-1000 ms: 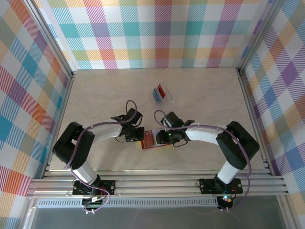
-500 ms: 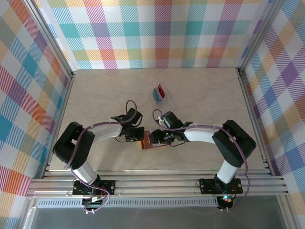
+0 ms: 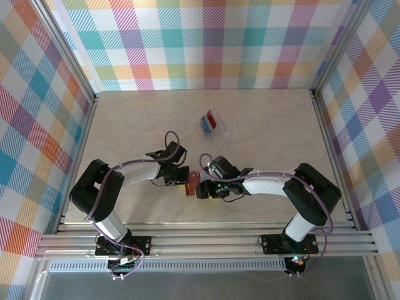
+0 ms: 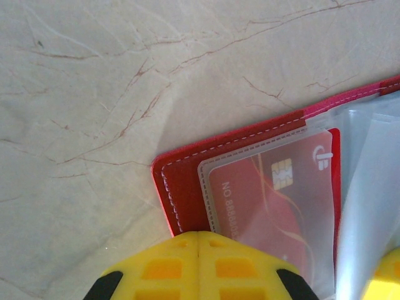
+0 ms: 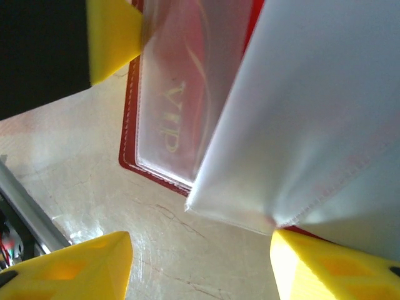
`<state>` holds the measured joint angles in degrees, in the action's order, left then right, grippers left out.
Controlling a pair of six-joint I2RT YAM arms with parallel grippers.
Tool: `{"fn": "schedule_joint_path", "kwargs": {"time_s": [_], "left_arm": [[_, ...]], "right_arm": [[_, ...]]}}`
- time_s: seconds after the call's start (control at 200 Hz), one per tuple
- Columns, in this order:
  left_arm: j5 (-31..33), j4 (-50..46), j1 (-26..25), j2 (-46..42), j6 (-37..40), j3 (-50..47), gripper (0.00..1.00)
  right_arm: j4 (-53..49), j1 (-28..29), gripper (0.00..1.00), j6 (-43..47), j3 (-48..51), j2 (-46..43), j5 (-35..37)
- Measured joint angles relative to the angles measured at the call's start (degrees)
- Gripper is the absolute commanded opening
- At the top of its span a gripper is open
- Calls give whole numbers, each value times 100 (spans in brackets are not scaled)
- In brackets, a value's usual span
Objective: Put the credit cards into the card holder
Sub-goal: Flip over the card slot in the card holder.
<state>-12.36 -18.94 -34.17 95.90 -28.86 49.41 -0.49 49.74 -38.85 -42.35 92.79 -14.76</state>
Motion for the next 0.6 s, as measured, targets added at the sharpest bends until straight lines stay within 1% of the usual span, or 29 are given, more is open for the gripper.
{"fn": "schedule_joint_path", "kwargs": {"time_s": [0.425, 0.6], "left_arm": [[-7, 0, 2, 7, 0, 4, 3], [-83, 101, 13, 63, -2, 31, 3]], "right_arm": [[-98, 13, 62, -120, -109, 37, 59], [-310, 11, 62, -50, -431, 42, 166]]}}
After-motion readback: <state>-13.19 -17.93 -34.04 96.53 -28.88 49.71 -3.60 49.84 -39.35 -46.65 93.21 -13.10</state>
